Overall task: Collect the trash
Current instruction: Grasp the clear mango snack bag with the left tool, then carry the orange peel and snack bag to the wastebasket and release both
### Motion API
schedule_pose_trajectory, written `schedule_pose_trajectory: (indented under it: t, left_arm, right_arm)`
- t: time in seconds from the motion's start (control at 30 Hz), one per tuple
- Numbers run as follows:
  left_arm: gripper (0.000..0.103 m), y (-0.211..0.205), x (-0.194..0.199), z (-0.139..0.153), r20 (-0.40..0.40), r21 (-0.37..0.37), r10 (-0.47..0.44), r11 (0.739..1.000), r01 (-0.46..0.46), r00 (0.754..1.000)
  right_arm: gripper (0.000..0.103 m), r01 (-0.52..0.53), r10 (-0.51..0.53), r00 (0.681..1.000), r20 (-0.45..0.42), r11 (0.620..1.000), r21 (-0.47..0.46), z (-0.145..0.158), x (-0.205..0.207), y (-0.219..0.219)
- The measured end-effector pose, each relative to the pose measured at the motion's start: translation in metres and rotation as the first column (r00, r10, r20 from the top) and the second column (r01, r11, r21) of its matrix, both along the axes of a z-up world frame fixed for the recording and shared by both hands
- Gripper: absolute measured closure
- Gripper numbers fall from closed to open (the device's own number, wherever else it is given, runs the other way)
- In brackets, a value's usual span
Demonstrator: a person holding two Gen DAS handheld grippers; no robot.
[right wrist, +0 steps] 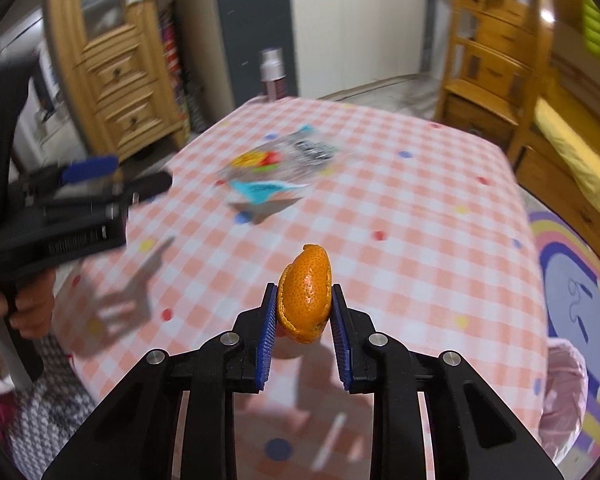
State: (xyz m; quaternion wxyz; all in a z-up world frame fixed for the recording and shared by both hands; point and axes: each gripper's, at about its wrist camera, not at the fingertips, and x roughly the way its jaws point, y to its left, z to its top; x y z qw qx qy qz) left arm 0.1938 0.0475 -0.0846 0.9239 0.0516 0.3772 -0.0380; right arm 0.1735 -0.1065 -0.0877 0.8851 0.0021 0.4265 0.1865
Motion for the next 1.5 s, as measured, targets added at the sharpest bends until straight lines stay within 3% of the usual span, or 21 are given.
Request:
schedule_pose_trajectory:
  t: [0.23, 0.37, 0.47, 0.63, 0.83, 0.93, 1.03, 1.1, 1.23, 1.33, 1.5]
  left_arm:
    - [0.017, -0.021, 0.028, -0.013, -0.078, -0.02, -0.036, 0.999, 0.034, 0.996]
    - [0.017, -0.036, 0.031, -0.007, -0.042, -0.016, -0.057, 0.998, 0.056, 0.998]
    - [0.017, -0.058, 0.029, -0.003, -0.011, 0.032, -0.106, 0.994, 0.106, 0.994]
    - [0.018, -0.082, 0.03, -0.013, -0.024, 0.126, -0.13, 0.983, 0.132, 0.991]
    - [0.031, -0.086, 0.04, -0.032, -0.059, 0.195, -0.109, 0.974, 0.118, 0.992]
    - [0.042, -0.092, 0.046, -0.04, -0.076, 0.232, -0.113, 0.964, 0.128, 0.991]
    - [0.059, -0.093, 0.046, -0.036, -0.048, 0.225, -0.121, 0.966, 0.128, 0.992]
    - [0.091, -0.094, 0.045, -0.033, -0.041, 0.224, -0.13, 0.965, 0.136, 0.991]
    - [0.099, -0.091, 0.034, -0.013, 0.026, 0.161, -0.147, 0.977, 0.141, 0.989]
    - [0.1, -0.082, 0.015, 0.012, 0.074, 0.015, -0.181, 0.983, 0.18, 0.981]
    - [0.102, -0.08, -0.016, 0.033, 0.133, -0.119, -0.257, 0.955, 0.273, 0.957]
  right_arm:
    - [0.076, 0.151, -0.152, 0.988, 0.002, 0.986, 0.065, 0.004, 0.006, -0.042]
    - [0.076, 0.188, -0.189, 0.982, -0.003, 0.979, 0.075, 0.003, 0.008, -0.055]
    - [0.076, 0.2, -0.2, 0.98, -0.006, 0.976, 0.081, 0.003, 0.007, -0.061]
    - [0.076, 0.209, -0.209, 0.978, -0.009, 0.974, 0.087, 0.002, 0.006, -0.069]
    - [0.076, 0.214, -0.214, 0.977, -0.012, 0.972, 0.101, 0.003, 0.005, -0.073]
    - [0.076, 0.211, -0.211, 0.977, -0.011, 0.972, 0.101, 0.003, 0.005, -0.072]
    - [0.076, 0.21, -0.21, 0.978, -0.01, 0.973, 0.098, 0.002, 0.004, -0.073]
    - [0.076, 0.214, -0.214, 0.977, -0.008, 0.972, 0.097, 0.002, 0.004, -0.074]
    - [0.076, 0.231, -0.232, 0.973, -0.001, 0.967, 0.107, 0.004, 0.003, -0.078]
    - [0.076, 0.236, -0.238, 0.971, 0.007, 0.966, 0.109, 0.005, 0.002, -0.08]
    - [0.076, 0.249, -0.253, 0.967, 0.024, 0.962, 0.111, 0.009, 0.001, -0.083]
